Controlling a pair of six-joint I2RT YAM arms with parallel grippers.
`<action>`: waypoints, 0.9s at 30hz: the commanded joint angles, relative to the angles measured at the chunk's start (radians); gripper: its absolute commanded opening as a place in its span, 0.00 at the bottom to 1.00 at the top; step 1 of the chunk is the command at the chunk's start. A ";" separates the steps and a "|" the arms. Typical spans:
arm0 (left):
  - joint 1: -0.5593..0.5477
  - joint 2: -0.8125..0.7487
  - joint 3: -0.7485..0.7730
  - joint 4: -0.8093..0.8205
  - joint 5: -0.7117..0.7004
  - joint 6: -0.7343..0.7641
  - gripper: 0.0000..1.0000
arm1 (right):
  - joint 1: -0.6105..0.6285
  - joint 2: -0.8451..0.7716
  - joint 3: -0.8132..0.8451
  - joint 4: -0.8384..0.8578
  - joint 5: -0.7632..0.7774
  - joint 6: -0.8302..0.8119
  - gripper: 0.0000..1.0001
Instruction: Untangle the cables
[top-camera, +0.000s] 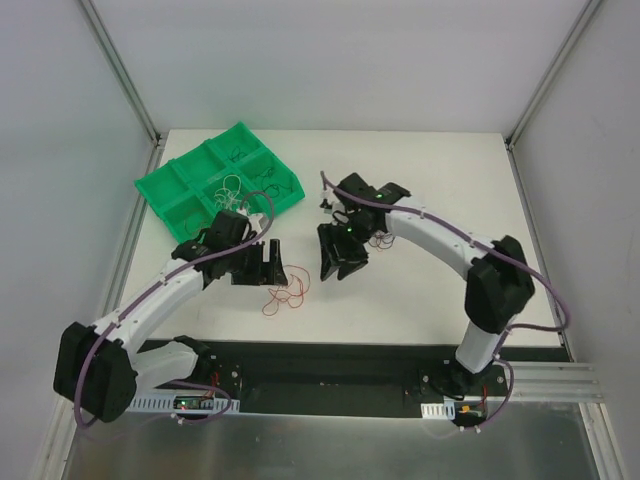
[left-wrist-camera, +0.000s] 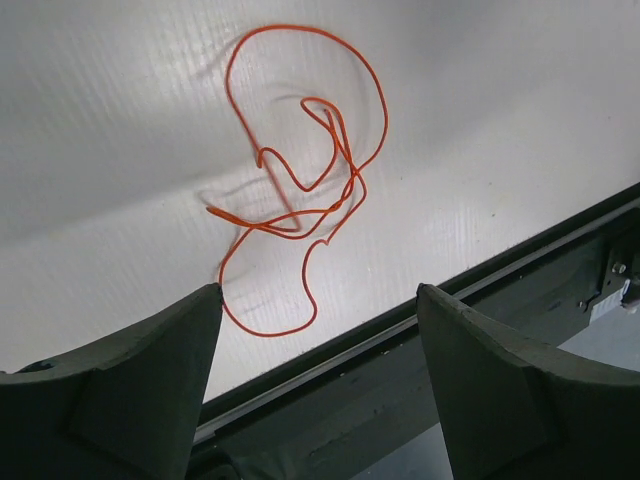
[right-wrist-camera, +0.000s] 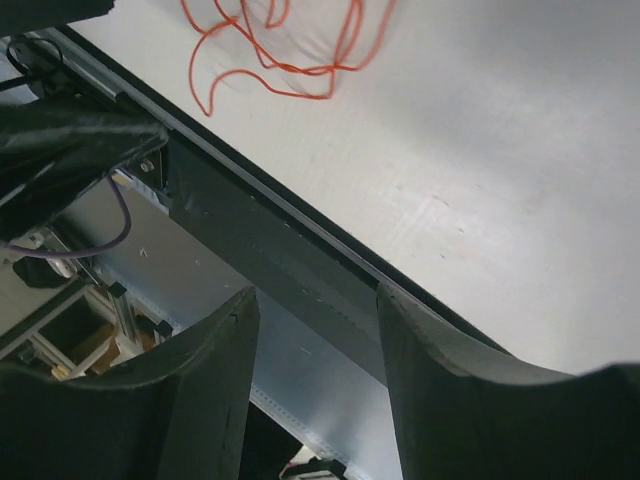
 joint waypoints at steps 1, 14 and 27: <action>-0.043 0.125 0.074 -0.002 0.007 0.035 0.79 | -0.097 -0.202 -0.112 -0.058 0.060 -0.038 0.54; -0.181 0.667 0.327 -0.031 -0.188 0.135 0.61 | -0.220 -0.427 -0.353 -0.018 0.101 -0.028 0.53; -0.033 0.324 0.348 -0.045 -0.276 0.169 0.00 | -0.238 -0.475 -0.351 -0.062 0.141 -0.077 0.53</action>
